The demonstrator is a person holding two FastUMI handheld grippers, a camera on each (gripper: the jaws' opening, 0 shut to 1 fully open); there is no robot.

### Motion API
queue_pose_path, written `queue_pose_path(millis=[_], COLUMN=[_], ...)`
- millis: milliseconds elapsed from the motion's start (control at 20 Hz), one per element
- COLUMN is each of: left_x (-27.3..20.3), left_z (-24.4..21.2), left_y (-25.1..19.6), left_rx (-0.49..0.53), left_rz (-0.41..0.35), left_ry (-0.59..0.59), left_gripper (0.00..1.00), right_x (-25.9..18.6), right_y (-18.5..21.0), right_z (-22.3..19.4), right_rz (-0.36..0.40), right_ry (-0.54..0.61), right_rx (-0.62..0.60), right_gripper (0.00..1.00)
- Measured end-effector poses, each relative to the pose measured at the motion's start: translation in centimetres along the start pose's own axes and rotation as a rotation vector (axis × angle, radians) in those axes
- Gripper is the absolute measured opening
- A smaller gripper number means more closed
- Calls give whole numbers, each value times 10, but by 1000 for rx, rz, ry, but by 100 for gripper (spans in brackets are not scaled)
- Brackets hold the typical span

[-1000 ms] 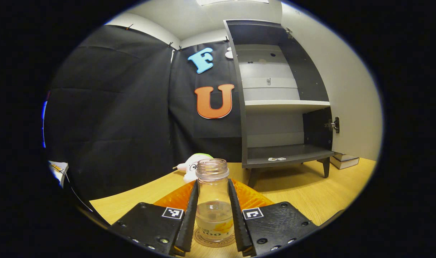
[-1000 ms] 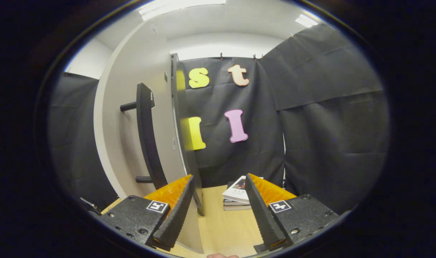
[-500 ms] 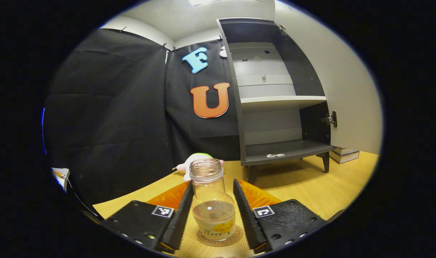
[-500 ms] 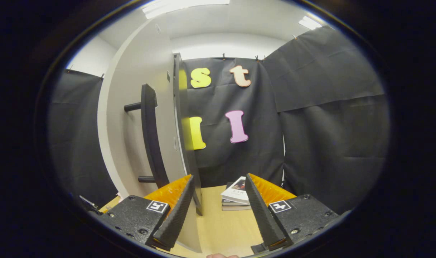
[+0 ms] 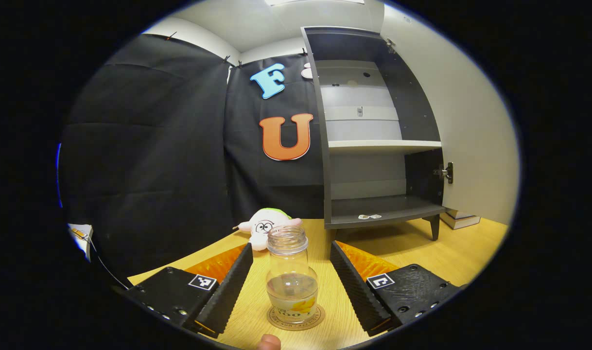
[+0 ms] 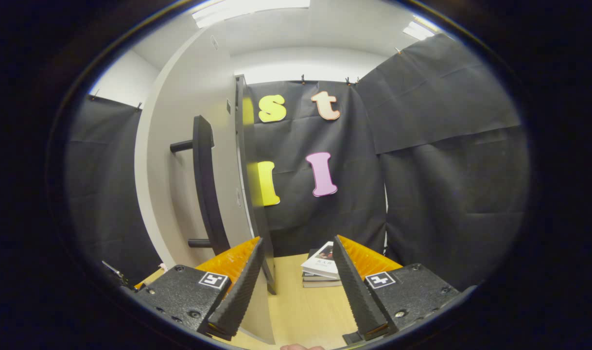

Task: Open the cabinet door with the right hand, grasp the bottle in the cabinet with the left hand and place it on the coaster, then close the cabinet door with the right hand.

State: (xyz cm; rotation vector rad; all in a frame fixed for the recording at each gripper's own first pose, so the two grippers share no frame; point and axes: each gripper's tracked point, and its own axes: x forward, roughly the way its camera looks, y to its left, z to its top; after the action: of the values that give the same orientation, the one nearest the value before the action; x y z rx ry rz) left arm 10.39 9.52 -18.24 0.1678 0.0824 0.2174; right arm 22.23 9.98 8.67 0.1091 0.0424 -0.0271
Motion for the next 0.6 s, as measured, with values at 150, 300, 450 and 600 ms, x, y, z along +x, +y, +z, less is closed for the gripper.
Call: queue_pose_path(millis=[150, 300, 450, 600], left_x=[-12, -27, -42, -54], left_z=[24, 52, 90, 129], left_y=[5, -2, -13, -17], left_rx=[-17, -19, -39, -41], left_rz=[1, -31, -85, -106], left_ry=[-23, -42, -71, -109], left_gripper=[96, 96, 96, 96], right_x=[1, -1, 0, 0], right_y=[0, -1, -1, 0], right_z=[-1, -2, -1, -3], right_rz=[5, -5, -12, -8], right_ry=[0, -7, -15, -11], right_rx=[6, -15, -33, -32], right_gripper=[88, 88, 88, 88])
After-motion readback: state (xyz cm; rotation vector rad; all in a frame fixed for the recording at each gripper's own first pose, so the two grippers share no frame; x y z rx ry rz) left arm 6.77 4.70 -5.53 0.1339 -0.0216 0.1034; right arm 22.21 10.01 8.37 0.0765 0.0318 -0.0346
